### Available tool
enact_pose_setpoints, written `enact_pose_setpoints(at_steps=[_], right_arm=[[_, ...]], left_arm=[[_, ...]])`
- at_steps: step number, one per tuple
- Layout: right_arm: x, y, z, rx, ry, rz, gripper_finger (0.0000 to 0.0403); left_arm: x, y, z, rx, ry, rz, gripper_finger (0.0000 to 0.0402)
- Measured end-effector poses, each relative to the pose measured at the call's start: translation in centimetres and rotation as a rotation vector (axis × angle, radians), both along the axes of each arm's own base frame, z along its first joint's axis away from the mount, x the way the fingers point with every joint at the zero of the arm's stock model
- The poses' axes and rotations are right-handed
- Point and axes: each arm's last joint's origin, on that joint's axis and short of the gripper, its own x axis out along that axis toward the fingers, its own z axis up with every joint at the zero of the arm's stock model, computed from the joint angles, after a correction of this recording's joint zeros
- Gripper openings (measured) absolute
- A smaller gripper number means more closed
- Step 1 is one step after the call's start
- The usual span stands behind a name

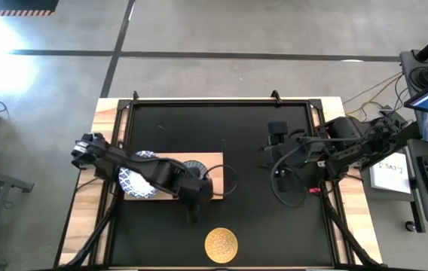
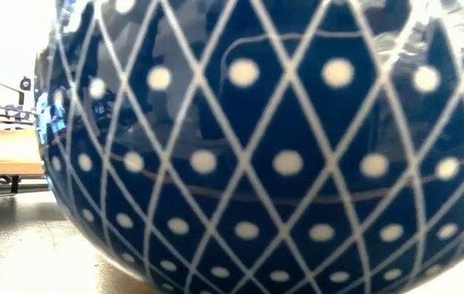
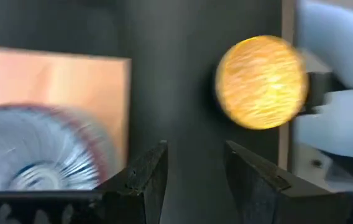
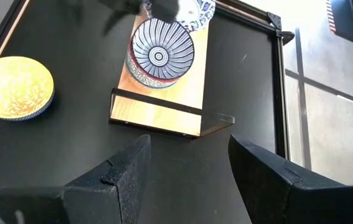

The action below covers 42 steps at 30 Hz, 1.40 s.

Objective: Place and stack bowls onto a shelf
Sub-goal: Stack the yellow bowl on top of the dark blue bowl on the shelf

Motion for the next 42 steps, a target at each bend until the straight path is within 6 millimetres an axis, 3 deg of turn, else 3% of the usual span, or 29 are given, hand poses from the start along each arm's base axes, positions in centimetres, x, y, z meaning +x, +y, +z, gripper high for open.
enact_pose_setpoints(at_steps=[11, 22, 31, 37, 42], right_arm=[[-0.5, -0.1, -1.2, 0.132, 0.086, -0.199, 0.0205], [-0.3, 0.3, -5.6, 0.248, 0.293, -0.416, 0.0205], [-1.2, 3.2, -7.6, 0.325, 0.374, -0.475, 0.0205], [-2.4, 5.9, -8.9, 0.337, 0.398, -0.492, 0.0205], [-3.0, 7.7, -10.0, 0.361, 0.399, -0.485, 0.0205]], left_arm=[[-0.9, -4.1, 0.2, -0.038, -0.089, -0.177, 0.0139], [-1.6, -7.7, -1.8, -0.023, -0.215, -0.282, 0.0139], [-1.6, -8.3, -3.7, -0.031, -0.237, -0.296, 0.0139], [-0.7, -9.0, -6.3, 0.005, -0.223, -0.268, 0.0139], [0.3, -10.7, -8.7, 0.009, -0.172, -0.334, 0.0139]])
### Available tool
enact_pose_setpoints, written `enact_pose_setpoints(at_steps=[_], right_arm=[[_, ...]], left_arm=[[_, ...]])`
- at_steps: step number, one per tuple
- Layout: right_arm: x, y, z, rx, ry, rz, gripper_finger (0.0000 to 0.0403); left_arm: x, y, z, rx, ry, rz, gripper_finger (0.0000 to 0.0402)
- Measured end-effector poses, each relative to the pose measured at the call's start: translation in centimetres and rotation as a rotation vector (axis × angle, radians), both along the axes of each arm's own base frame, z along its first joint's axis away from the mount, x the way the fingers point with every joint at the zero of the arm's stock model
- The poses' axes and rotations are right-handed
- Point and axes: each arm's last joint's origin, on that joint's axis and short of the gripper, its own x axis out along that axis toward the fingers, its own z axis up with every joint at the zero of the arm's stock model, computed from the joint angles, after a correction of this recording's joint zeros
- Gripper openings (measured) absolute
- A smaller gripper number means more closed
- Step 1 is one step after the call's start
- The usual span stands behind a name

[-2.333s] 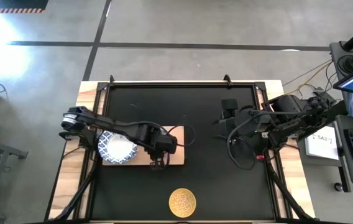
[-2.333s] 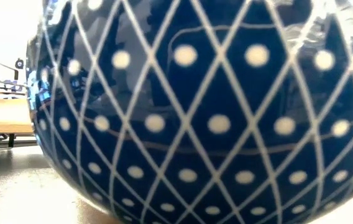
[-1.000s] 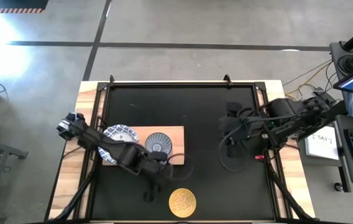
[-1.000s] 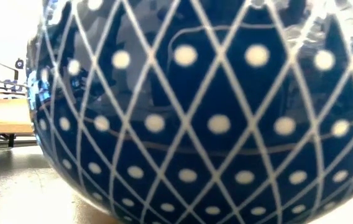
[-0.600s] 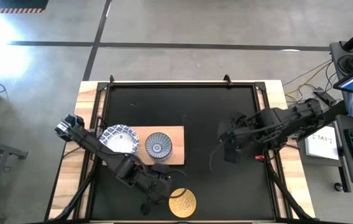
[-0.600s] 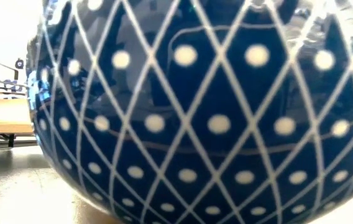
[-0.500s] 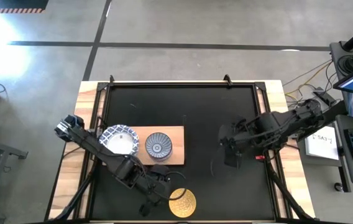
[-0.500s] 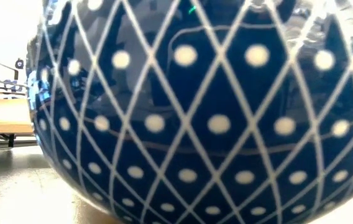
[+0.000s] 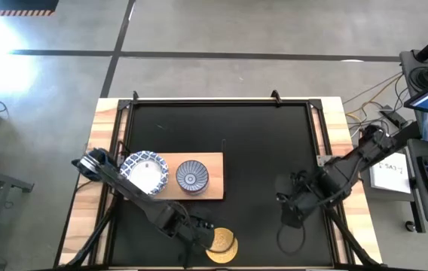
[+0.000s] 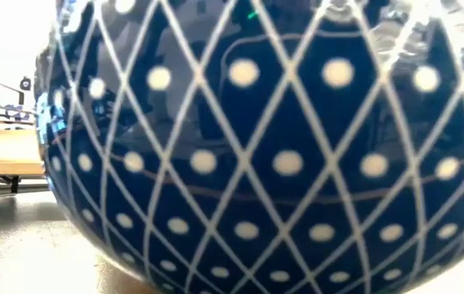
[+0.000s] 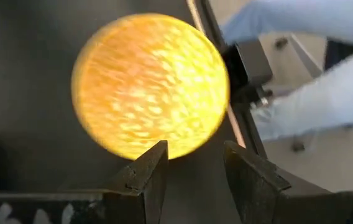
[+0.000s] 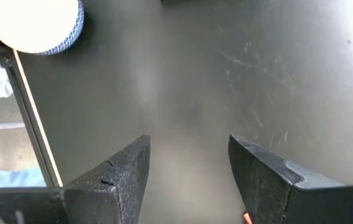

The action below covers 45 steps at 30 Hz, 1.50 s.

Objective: Place and stack bowls onto a shelf
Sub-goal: Stack the yellow bowl on top of the dark blue bowl on the shelf

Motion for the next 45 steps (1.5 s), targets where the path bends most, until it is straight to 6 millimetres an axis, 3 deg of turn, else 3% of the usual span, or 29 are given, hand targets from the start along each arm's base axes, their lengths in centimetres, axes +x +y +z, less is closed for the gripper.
enact_pose_setpoints(at_steps=[8, 15, 23, 31, 37, 45], right_arm=[[-0.5, 1.2, -0.9, 0.006, -0.011, -0.039, 0.0205], [-0.4, 1.5, -0.8, 0.024, -0.037, -0.045, 0.0205], [-0.2, 1.6, -0.8, 0.027, -0.050, -0.027, 0.0205], [-0.2, 1.5, -0.8, -0.002, -0.070, -0.002, 0.0205], [-0.1, 1.5, -0.7, -0.010, -0.087, -0.001, 0.0205], [0.0, 1.6, -0.7, -0.011, -0.097, 0.003, 0.0205]], left_arm=[[1.5, -3.2, -2.7, 0.052, 0.018, -0.152, 0.0139], [2.6, -4.1, -4.1, 0.139, 0.058, -0.254, 0.0139], [2.9, -4.0, -4.0, 0.165, 0.044, -0.288, 0.0135], [2.8, -3.8, -4.4, 0.189, 0.058, -0.287, 0.0097], [2.3, -3.1, -4.7, 0.343, 0.074, -0.269, 0.0080], [2.3, -2.9, -4.8, 0.360, 0.074, -0.284, 0.0079]])
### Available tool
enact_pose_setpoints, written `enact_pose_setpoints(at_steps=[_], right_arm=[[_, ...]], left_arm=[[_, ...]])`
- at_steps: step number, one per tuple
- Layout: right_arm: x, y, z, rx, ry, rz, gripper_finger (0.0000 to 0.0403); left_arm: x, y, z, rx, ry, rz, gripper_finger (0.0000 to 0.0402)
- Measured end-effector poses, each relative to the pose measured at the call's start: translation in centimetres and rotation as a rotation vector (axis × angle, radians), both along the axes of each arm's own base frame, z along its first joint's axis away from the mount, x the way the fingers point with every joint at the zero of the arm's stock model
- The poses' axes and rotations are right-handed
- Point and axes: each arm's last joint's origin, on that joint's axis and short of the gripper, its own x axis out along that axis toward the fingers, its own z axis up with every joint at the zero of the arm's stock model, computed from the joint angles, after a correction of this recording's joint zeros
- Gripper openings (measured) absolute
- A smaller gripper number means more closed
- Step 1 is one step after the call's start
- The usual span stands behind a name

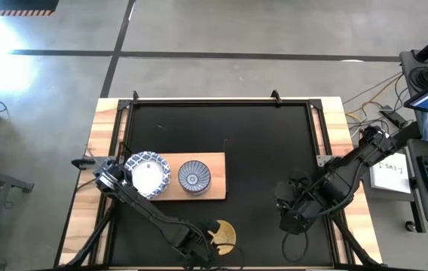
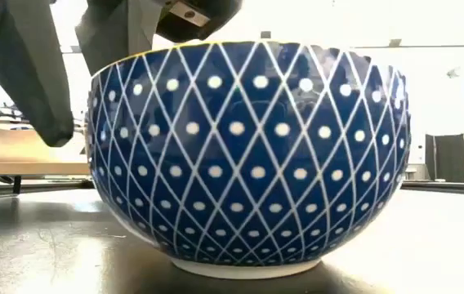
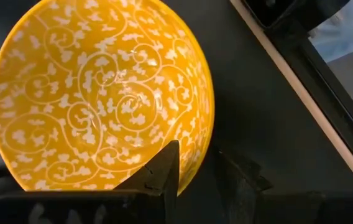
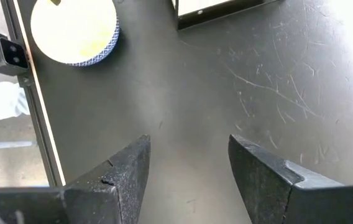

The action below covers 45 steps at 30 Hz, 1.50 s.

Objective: Place and stack bowls onto a shelf
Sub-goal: Stack the yellow bowl on top of the dark blue bowl on the shelf

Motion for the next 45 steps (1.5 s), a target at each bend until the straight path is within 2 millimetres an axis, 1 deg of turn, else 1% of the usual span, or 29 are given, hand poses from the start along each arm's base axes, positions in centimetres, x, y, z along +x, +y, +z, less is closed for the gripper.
enact_pose_setpoints(at_steps=[4, 9, 11, 13, 15, 19, 24, 28, 33, 37, 41, 45], right_arm=[[0.0, 0.0, 0.0, -0.002, 0.000, 0.005, 0.0205], [0.0, 0.0, 0.0, -0.001, -0.002, 0.005, 0.0205], [0.0, 0.0, 0.0, -0.001, -0.002, 0.005, 0.0205], [0.0, 0.0, 0.0, -0.001, -0.002, 0.005, 0.0205], [0.0, 0.0, 0.0, -0.001, -0.002, 0.006, 0.0205], [0.0, 0.0, 0.0, -0.006, -0.001, 0.018, 0.0205], [0.0, 0.0, 0.0, -0.007, -0.001, 0.020, 0.0205], [0.0, 0.0, 0.0, -0.008, -0.001, 0.022, 0.0205], [0.0, 0.0, 0.0, -0.015, 0.000, 0.040, 0.0205], [0.0, 0.0, 0.0, -0.025, 0.001, 0.062, 0.0205], [0.0, 0.0, 0.0, -0.038, 0.003, 0.092, 0.0205], [0.0, 0.0, 0.0, -0.059, 0.005, 0.140, 0.0205]], left_arm=[[0.1, 0.0, -0.3, 0.010, 0.001, -0.019, 0.0079], [0.3, -0.2, -2.0, 0.041, 0.033, -0.039, 0.0079], [0.4, -0.2, -2.2, 0.044, 0.040, -0.037, 0.0077], [0.5, -0.3, -1.9, 0.037, 0.029, -0.037, 0.0074], [0.5, -0.3, -1.5, 0.030, 0.021, -0.035, 0.0061], [0.6, -0.3, -0.6, 0.029, 0.027, -0.028, 0.0012], [0.5, -0.3, 0.1, 0.036, 0.049, -0.023, 0.0008], [0.7, -0.4, 1.9, 0.039, 0.033, -0.006, 0.0006], [0.8, -0.4, 5.2, 0.118, -0.037, 0.030, 0.0006], [0.5, 0.2, 7.8, 0.169, -0.042, 0.068, 0.0005], [-0.3, 1.5, 10.2, 0.234, -0.032, 0.117, 0.0005], [-1.0, 3.4, 12.6, 0.262, -0.042, 0.191, 0.0005]])
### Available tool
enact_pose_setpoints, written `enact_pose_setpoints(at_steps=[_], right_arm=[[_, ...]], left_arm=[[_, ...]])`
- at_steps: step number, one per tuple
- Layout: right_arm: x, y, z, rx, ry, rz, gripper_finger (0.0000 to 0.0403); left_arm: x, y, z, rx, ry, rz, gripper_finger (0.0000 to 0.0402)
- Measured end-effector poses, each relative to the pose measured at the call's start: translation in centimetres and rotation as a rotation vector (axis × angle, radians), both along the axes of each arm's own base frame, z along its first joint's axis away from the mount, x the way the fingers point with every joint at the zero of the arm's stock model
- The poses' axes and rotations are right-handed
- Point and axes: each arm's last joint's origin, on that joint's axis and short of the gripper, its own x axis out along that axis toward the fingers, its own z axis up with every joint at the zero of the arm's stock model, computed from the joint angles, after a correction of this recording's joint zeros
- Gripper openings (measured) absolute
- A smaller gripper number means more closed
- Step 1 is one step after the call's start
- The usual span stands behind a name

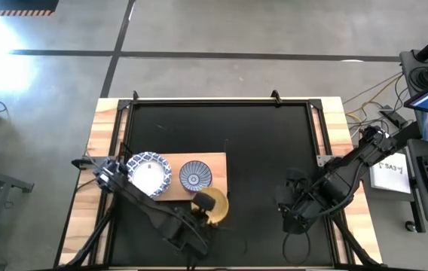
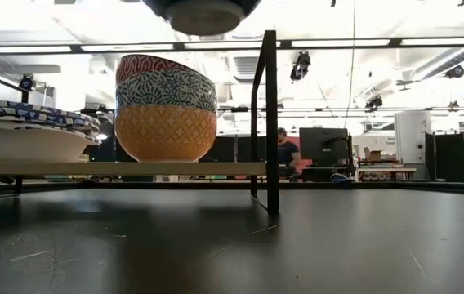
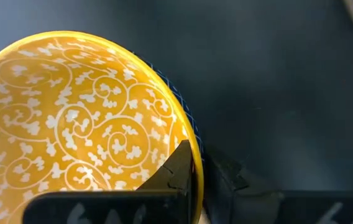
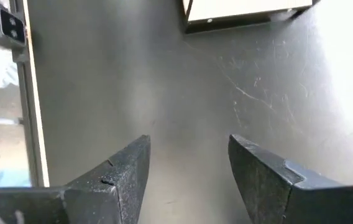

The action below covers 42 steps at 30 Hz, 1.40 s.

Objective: Place and stack bowls onto a shelf
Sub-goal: Stack the yellow bowl on top of the dark blue bowl on the shelf

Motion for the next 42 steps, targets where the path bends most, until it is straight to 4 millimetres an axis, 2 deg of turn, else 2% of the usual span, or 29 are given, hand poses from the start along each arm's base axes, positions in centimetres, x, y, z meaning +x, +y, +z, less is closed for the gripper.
enact_pose_setpoints(at_steps=[4, 8, 13, 20, 26, 42], right_arm=[[0.1, -0.1, 0.0, -0.054, -0.019, 0.040, 0.0205], [0.1, -0.2, -0.2, -0.105, -0.033, 0.067, 0.0205], [0.1, -0.2, -1.1, -0.143, -0.004, 0.110, 0.0205], [0.0, -0.3, -2.4, -0.168, 0.030, 0.115, 0.0205], [0.2, -0.2, -3.4, -0.170, 0.030, 0.122, 0.0205], [0.6, 0.2, -3.7, -0.171, -0.009, 0.195, 0.0205]], left_arm=[[-0.6, 2.2, 1.6, 0.005, -0.015, 0.056, 0.0005], [-1.8, 4.7, 2.2, 0.005, -0.007, 0.125, 0.0005], [-3.5, 7.9, 2.1, -0.044, -0.078, 0.224, 0.0005], [-5.5, 10.6, 1.2, -0.154, -0.218, 0.276, 0.0005], [-6.2, 11.0, 0.0, -0.227, -0.202, 0.309, 0.0011], [-5.3, 10.7, -1.5, -0.191, -0.182, 0.291, 0.0011]])
